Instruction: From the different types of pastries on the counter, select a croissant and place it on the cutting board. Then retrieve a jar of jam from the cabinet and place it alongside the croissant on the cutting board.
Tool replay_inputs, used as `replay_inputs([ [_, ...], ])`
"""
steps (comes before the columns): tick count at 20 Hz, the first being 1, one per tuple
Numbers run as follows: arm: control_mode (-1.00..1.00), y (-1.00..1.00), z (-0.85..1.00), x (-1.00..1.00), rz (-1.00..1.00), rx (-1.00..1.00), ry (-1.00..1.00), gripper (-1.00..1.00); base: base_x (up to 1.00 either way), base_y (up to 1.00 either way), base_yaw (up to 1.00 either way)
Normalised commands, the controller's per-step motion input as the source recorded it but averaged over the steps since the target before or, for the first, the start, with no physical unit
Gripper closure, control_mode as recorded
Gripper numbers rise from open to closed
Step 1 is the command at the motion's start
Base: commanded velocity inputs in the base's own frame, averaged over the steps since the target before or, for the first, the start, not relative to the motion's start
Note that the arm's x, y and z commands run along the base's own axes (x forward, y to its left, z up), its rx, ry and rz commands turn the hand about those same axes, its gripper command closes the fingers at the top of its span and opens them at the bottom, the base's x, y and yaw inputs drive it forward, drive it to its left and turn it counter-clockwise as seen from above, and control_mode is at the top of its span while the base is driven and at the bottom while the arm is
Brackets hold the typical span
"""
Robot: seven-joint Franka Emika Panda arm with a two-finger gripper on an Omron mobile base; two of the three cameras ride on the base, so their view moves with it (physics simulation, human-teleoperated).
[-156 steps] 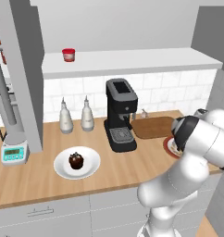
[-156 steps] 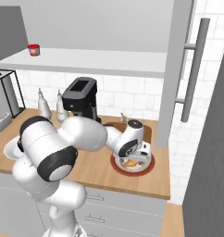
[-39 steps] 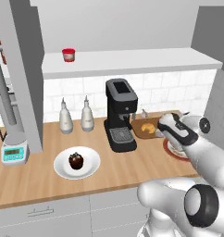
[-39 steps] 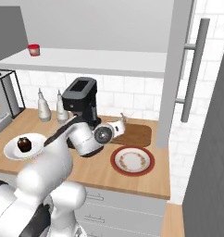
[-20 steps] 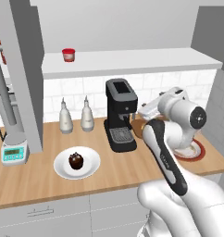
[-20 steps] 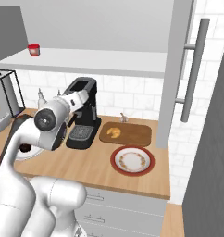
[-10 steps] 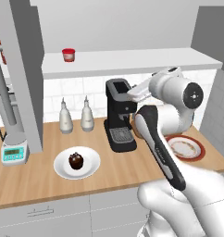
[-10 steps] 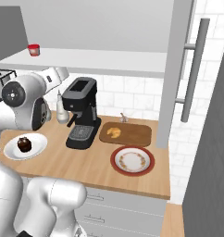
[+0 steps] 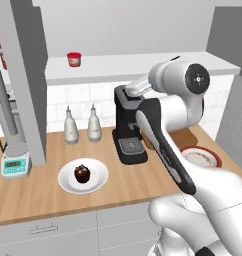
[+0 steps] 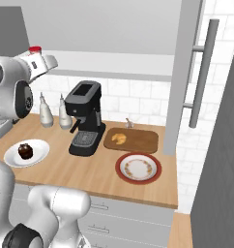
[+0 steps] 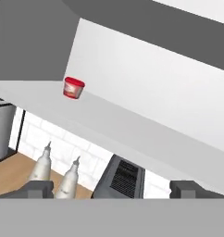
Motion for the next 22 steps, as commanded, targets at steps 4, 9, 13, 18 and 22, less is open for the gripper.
replay_inputs([
  [4, -1.0, 0.32, -0.01, 0.0, 0.0, 0.01, -0.05, -1.0, 0.0, 0.0, 0.0],
  [9, -1.0, 0.18, 0.02, 0.01, 0.04, 0.08, -0.04, -1.0, 0.0, 0.0, 0.0],
  [13, -1.0, 0.02, 0.15, 0.12, 0.12, 0.27, 0.0, -1.0, 0.0, 0.0, 0.0],
  [18, -1.0, 0.16, 0.03, 0.07, 0.02, 0.13, 0.0, -1.0, 0.0, 0.0, 0.0],
  [22, -1.0, 0.37, 0.06, 0.02, -0.02, 0.01, 0.0, -1.0, 0.0, 0.0, 0.0],
])
